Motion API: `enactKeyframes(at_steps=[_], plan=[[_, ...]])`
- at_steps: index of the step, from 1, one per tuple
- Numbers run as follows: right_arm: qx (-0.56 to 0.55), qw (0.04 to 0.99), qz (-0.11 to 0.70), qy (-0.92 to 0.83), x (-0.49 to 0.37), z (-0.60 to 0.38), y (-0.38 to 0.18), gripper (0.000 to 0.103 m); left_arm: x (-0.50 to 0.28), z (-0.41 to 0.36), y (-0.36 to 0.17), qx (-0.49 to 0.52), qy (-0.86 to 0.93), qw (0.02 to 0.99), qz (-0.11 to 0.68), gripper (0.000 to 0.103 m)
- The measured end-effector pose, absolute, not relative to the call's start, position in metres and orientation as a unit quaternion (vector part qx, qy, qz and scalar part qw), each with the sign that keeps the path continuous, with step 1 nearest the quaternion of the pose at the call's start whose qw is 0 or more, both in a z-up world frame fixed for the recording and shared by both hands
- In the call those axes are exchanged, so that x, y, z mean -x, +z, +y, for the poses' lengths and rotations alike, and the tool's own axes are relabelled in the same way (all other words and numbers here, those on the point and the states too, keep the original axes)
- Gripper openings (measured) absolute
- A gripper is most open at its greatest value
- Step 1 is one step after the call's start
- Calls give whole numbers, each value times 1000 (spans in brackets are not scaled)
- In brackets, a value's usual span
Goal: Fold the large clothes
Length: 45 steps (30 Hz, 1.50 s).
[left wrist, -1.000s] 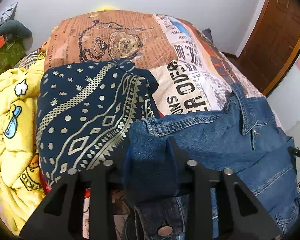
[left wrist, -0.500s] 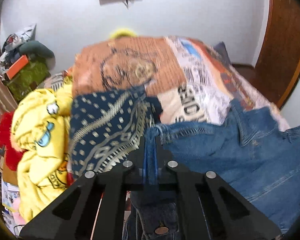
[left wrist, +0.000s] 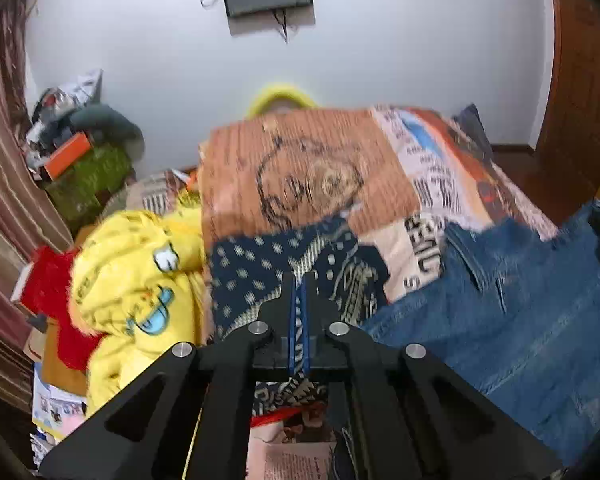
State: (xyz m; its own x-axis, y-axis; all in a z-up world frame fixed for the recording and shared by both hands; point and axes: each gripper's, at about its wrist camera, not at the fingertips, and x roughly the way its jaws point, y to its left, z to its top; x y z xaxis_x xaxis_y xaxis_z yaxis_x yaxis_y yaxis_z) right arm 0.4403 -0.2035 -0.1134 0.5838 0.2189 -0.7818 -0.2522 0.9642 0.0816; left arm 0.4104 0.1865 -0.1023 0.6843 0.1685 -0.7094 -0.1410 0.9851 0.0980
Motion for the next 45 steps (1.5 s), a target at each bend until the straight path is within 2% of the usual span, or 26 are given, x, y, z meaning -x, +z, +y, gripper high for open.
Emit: enactKeyframes(at_steps=[1, 3, 5, 8, 10, 13, 20, 21, 26, 32, 35, 39, 41, 45], plan=[[24, 886, 446, 126, -450, -203, -123, 15, -412, 187, -111, -11, 77, 914, 398, 3], [33, 877, 465, 117, -465, -203, -140, 15, -416, 186, -131, 4, 62, 905, 421, 13], [37, 862, 494, 110, -476, -206, -165, 16, -420, 182, -149, 12, 57, 896, 440, 38], [40, 846, 520, 111, -478, -211, -189, 17, -426, 175, -171, 10, 61, 889, 454, 50], [58, 840, 528, 110, -473, -214, -198, 23, -429, 172, -180, 15, 60, 885, 462, 52], [72, 842, 525, 103, -461, -220, -195, 28, -433, 167, -187, 8, 68, 881, 468, 53], [88, 853, 504, 106, -412, -226, -146, 30, -417, 153, -162, 4, 66, 889, 452, 53], [90, 856, 498, 109, -406, -226, -140, 33, -412, 150, -156, 4, 62, 892, 448, 53], [72, 874, 459, 142, -354, -223, -97, 39, -383, 133, -127, -7, 51, 906, 421, 61], [54, 884, 430, 173, -305, -217, -75, 51, -338, 115, -104, -18, 37, 918, 395, 69], [57, 885, 427, 178, -287, -213, -76, 56, -316, 109, -103, -27, 36, 920, 389, 77], [70, 881, 432, 179, -267, -210, -84, 57, -287, 108, -112, -31, 28, 917, 397, 81], [70, 877, 441, 178, -256, -212, -93, 57, -274, 110, -121, -21, 24, 912, 408, 87], [81, 867, 464, 161, -238, -218, -113, 57, -252, 122, -152, 11, 19, 893, 450, 88]])
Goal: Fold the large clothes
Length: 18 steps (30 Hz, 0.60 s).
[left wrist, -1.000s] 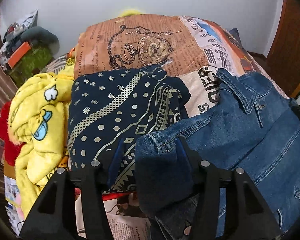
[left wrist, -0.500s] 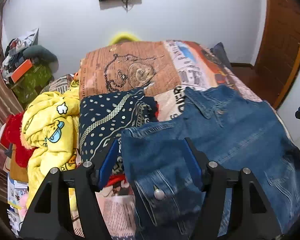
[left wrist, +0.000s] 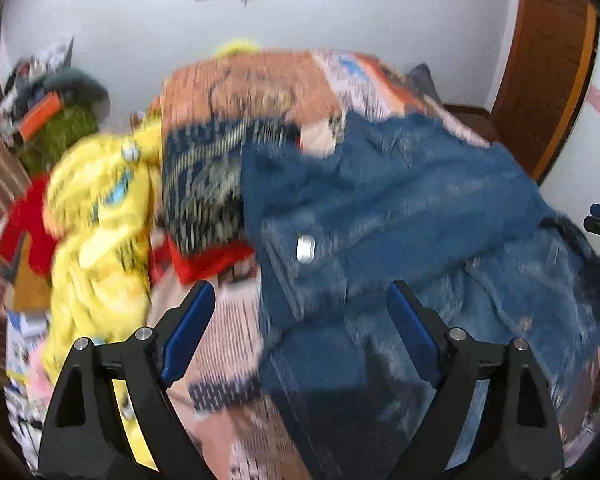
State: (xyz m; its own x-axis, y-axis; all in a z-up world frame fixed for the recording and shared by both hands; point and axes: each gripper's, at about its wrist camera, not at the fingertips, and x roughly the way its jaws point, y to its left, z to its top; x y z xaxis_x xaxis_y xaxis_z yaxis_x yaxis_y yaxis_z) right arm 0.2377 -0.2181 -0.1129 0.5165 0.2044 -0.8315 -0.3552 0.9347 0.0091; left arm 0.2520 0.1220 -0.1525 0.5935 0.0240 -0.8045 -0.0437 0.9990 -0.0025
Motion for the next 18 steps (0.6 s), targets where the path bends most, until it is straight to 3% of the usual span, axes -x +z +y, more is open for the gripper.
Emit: enactKeyframes(at_steps=[9, 18], plan=[[56, 845, 517, 125, -209, -257, -156, 57, -210, 154, -227, 127, 17, 830, 543, 88], [-72, 826, 539, 150, -206, -282, -177, 57, -183, 149, -264, 224, 11, 801, 555, 88]])
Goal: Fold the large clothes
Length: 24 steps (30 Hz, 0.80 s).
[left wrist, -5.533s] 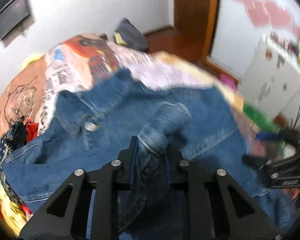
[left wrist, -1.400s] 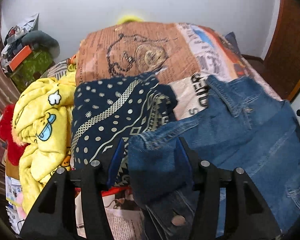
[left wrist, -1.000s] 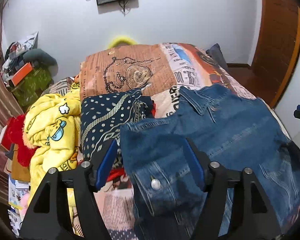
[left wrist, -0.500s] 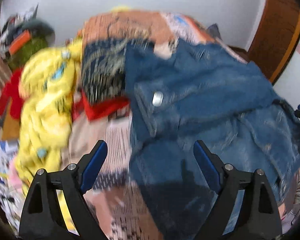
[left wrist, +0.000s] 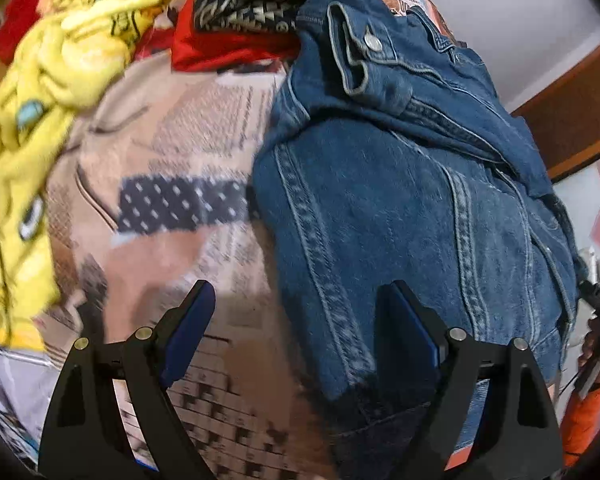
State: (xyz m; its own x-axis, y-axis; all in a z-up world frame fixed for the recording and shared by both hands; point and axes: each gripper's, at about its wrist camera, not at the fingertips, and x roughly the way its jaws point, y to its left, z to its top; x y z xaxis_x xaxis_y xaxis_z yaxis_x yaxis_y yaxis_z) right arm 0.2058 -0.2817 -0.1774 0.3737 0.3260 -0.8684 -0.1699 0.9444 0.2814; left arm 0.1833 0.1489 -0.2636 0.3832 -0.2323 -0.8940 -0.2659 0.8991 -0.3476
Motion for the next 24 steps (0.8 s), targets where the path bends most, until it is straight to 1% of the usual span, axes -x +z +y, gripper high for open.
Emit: enactKeyframes(at_steps=[3, 5, 6, 7, 8, 9, 10, 11, 12, 14, 15, 16, 19, 24], plan=[[-97, 821, 537, 167, -202, -282, -182, 57, -179, 148, -269, 265, -9, 789, 554, 88], [-102, 817, 539, 178, -196, -281, -183, 57, -175, 149, -272, 292, -23, 778, 555, 85], [-103, 818, 536, 181, -192, -281, -183, 52, -174, 149, -273, 300, -28, 775, 555, 84], [-105, 819, 532, 190, -189, -281, -182, 41, -173, 149, -274, 306, -31, 774, 554, 81], [-105, 816, 532, 200, -188, -279, -182, 36, -172, 148, -273, 306, -33, 775, 552, 75], [-100, 817, 531, 202, -189, -277, -182, 35, -171, 147, -271, 302, -33, 777, 551, 71], [-89, 823, 524, 198, -187, -275, -179, 30, -170, 144, -265, 295, -38, 782, 547, 57], [-78, 827, 519, 201, -186, -271, -176, 27, -168, 141, -260, 291, -51, 786, 544, 36], [-70, 830, 516, 202, -187, -268, -174, 19, -170, 139, -256, 285, -55, 789, 542, 30], [-50, 838, 502, 209, -187, -262, -164, 17, -173, 129, -242, 253, -56, 805, 534, 11], [-46, 842, 494, 213, -188, -259, -160, 15, -174, 127, -237, 243, -55, 811, 529, 7], [-40, 846, 486, 217, -189, -257, -153, 14, -176, 124, -228, 233, -53, 818, 523, 5], [-38, 853, 468, 229, -197, -254, -137, 13, -186, 123, -205, 233, -56, 833, 498, 4], [-50, 867, 433, 241, -217, -250, -110, 12, -210, 135, -147, 216, -65, 871, 436, 4]])
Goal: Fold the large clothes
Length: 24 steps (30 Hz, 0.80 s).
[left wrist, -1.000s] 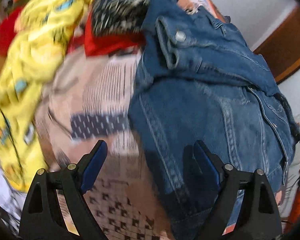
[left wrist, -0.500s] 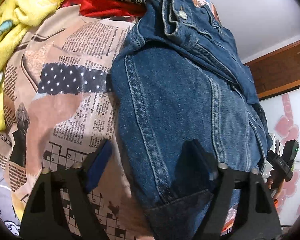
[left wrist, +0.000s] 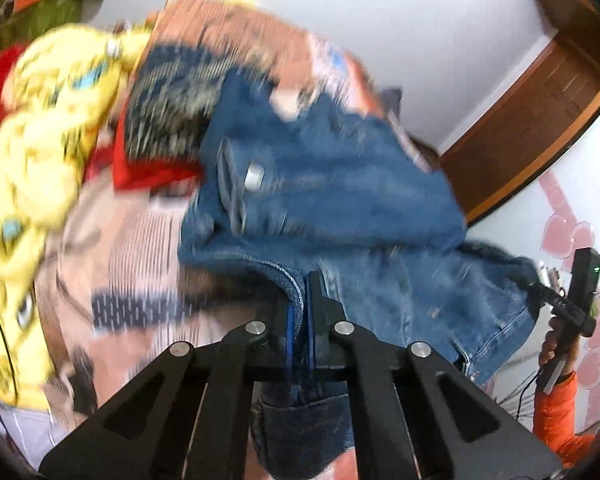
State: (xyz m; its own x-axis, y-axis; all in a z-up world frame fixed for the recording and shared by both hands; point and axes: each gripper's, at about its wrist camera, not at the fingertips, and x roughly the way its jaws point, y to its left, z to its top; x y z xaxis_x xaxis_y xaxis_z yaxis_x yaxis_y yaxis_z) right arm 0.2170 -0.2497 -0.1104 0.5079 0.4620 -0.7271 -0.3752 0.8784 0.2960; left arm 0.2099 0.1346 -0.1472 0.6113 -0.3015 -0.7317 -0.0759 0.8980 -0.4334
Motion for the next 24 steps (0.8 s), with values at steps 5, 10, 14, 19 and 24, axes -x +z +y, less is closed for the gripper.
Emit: enactKeyframes(at_steps=[5, 10, 14, 19, 24], plan=[[-41, 886, 399, 232, -253, -242, -85, 11, -250, 143, -110, 195, -57, 897, 392, 4], [-44, 897, 385, 212, -305, -237, -73, 11, -300, 161, -110, 205, -19, 902, 379, 4], [-55, 896, 400, 187, -349, -233, -90, 11, -340, 181, -135, 230, 15, 891, 391, 4], [-65, 880, 439, 171, -382, -225, -141, 11, -374, 190, -191, 236, 40, 866, 438, 5], [-86, 864, 468, 166, -401, -229, -176, 13, -380, 182, -223, 191, 49, 869, 455, 8]])
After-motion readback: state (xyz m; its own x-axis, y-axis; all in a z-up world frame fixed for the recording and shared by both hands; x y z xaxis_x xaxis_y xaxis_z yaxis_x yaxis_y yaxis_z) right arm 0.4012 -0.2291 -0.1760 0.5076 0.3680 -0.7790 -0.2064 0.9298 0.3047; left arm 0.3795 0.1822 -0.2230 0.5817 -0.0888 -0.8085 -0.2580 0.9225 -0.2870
